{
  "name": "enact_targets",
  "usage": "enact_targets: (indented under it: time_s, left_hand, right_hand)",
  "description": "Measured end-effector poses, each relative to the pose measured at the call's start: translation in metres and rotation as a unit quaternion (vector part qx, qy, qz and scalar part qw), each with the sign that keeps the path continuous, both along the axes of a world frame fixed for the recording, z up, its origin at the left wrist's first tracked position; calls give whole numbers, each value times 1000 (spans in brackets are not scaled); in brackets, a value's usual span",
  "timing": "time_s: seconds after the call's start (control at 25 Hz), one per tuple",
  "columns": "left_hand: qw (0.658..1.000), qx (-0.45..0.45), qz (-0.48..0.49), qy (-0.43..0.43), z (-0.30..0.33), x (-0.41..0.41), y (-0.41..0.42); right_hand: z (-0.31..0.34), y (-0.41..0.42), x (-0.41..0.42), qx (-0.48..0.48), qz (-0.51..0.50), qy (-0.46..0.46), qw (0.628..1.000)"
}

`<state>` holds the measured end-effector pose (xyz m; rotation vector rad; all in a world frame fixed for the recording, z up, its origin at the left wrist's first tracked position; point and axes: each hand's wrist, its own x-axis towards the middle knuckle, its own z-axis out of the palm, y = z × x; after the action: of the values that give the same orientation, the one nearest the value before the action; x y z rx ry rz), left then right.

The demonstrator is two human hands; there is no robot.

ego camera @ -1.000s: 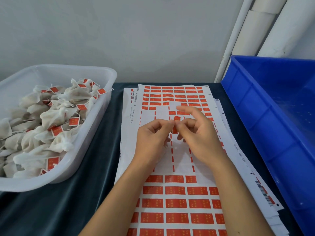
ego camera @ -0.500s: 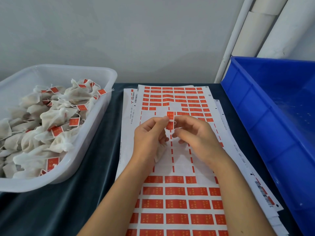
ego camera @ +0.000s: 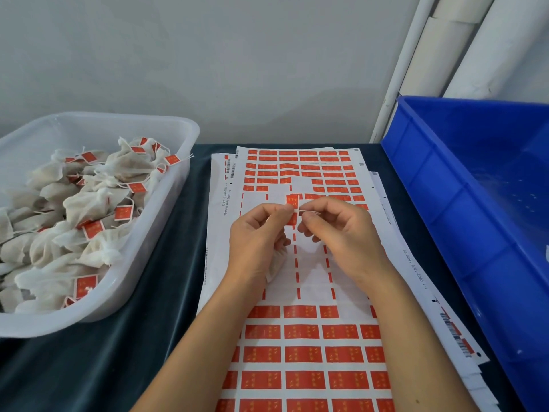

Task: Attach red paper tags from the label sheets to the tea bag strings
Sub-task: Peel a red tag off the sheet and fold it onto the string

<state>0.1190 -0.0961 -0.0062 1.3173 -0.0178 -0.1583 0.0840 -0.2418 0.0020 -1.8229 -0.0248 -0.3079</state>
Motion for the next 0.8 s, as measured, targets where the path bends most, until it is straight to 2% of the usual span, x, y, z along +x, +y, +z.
enact_targets:
  time_s: [0.8]
  left_hand:
    - [994,90,-8,-54,-5,0,-1]
  right_hand:
    - [-6,-5,4,-34,-62,14,997]
